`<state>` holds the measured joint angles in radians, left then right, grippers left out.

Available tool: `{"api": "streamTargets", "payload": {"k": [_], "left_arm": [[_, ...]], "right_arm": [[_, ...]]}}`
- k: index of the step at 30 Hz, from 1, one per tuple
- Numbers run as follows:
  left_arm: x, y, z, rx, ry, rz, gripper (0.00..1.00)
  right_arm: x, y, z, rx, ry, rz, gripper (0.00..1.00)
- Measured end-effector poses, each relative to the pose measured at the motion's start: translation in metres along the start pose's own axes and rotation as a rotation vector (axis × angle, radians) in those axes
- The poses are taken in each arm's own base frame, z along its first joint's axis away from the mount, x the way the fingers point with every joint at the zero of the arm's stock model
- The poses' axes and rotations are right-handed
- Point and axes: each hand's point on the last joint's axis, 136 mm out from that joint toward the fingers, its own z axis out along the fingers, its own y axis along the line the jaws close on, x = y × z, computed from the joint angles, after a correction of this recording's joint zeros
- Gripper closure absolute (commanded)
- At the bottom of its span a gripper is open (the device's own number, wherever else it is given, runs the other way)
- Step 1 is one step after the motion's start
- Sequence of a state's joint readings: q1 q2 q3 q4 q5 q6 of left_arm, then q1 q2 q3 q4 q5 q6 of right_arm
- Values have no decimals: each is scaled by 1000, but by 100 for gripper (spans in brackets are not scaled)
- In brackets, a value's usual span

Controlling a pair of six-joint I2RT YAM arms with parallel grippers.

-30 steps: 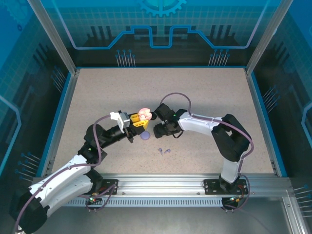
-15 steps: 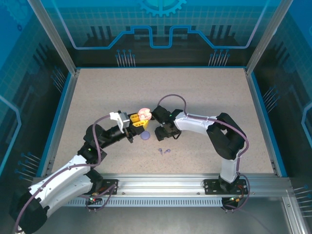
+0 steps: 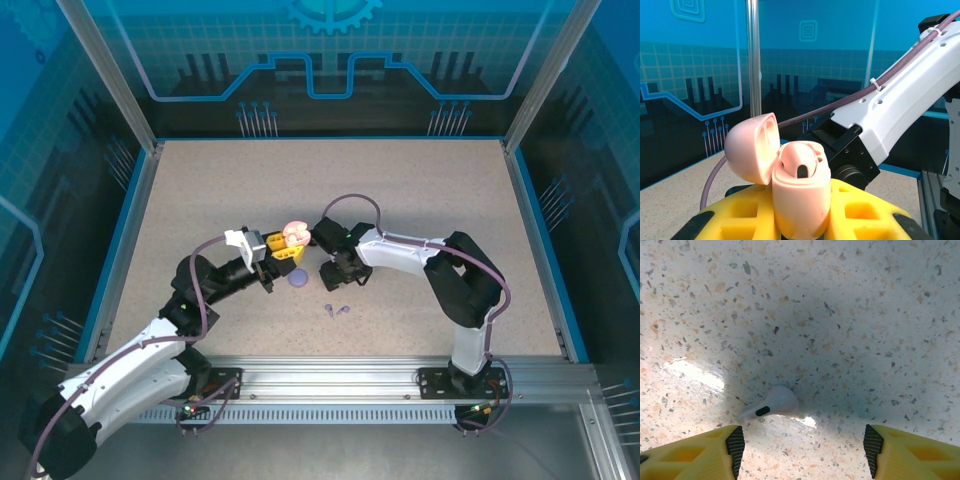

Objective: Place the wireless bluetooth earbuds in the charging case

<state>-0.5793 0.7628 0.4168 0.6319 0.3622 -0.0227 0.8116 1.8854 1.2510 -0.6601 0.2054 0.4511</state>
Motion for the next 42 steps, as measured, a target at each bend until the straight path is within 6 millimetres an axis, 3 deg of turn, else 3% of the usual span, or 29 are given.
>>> {"api": "streamTargets", "payload": {"k": [18,42], "left_arm": [[-2,-1,-2,0,-3,1,96],[0,1,-1,-8,2,-1,95]], "right_arm": [[-16,9,14,-8,-15,1,32],[-2,1,11,17,9,-4,35]]}}
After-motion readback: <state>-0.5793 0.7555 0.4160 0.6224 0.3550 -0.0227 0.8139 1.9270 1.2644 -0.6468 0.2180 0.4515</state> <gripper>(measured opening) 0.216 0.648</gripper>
